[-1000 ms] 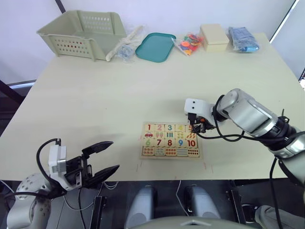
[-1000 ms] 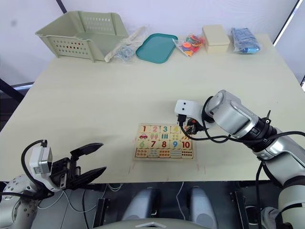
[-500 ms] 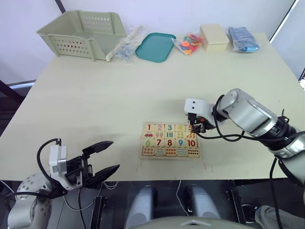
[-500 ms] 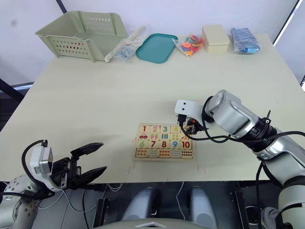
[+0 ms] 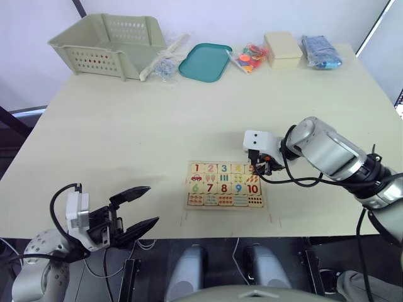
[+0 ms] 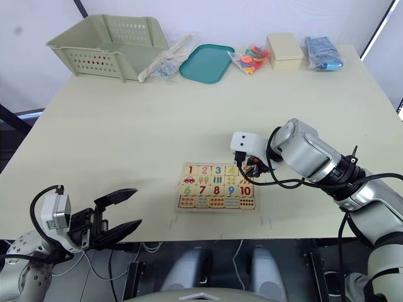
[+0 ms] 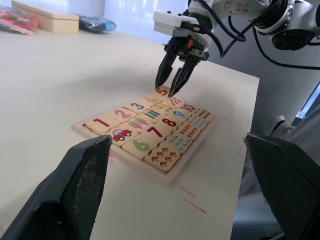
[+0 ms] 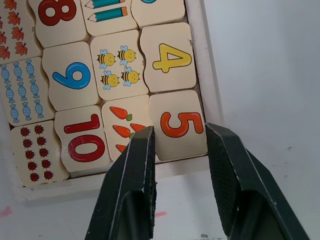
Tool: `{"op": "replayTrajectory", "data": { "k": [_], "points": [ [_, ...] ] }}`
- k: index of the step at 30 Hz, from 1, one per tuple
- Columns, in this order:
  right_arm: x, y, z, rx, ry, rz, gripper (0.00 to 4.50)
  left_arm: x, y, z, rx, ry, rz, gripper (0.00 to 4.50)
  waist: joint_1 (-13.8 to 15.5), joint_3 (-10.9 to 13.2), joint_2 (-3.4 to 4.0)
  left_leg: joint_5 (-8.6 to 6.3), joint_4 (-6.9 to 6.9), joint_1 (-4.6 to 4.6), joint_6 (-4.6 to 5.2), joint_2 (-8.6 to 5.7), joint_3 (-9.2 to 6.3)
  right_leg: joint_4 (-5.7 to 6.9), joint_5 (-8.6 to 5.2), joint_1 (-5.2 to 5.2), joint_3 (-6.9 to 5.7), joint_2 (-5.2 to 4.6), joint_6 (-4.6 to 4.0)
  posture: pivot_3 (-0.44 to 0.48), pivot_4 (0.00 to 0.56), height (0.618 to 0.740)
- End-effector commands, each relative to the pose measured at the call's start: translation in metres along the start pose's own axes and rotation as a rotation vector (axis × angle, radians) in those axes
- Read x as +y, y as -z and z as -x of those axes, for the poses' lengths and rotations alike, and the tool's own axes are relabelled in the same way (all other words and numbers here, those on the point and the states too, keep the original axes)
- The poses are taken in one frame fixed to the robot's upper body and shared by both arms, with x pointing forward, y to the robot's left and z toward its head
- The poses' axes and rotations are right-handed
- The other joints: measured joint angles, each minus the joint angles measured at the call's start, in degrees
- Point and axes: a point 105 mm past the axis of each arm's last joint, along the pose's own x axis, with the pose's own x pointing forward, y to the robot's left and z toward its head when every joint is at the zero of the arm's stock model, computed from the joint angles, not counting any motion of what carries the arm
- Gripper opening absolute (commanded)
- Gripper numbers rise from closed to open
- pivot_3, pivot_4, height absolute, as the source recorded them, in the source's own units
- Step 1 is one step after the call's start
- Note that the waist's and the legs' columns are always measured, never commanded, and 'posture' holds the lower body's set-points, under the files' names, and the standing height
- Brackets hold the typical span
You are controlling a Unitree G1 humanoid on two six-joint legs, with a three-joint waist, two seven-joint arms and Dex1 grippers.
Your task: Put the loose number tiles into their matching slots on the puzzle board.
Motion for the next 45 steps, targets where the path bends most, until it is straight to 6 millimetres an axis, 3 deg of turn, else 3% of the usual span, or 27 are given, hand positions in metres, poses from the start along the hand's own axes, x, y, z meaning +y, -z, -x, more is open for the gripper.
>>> {"op": "replayTrajectory", "data": {
  "k": [1,39,45],
  "points": [
    [0.0026,0.0019,-0.0015,0.005,-0.009,0.005,0.94,-0.0031,-0.0058,-0.0040,-0.008,0.022,-0.034,4.50,0.0,0.0,0.00,0.00,0.00,0.00,0.00,0.00,0.00,0.00,0.00,0.00,0.00,0.00,0.00,0.000,0.150,0.740],
    [0.0052,-0.0002,0.0004,-0.007,-0.019,0.010,0.94,-0.0008,-0.0065,-0.0067,-0.011,0.030,-0.039,4.50,0.0,0.0,0.00,0.00,-0.02,0.00,0.00,0.00,0.00,-0.02,0.00,0.00,0.00,0.00,0.00,0.000,0.150,0.740],
    [0.0054,-0.0003,0.0005,-0.008,-0.022,0.008,3.95,-0.0009,-0.0058,-0.0069,-0.011,0.029,-0.038,4.50,0.0,0.0,0.00,0.00,-0.02,0.00,0.00,0.00,0.00,-0.02,0.00,0.00,0.00,-0.01,0.00,0.000,0.150,0.740]
  ]
}}
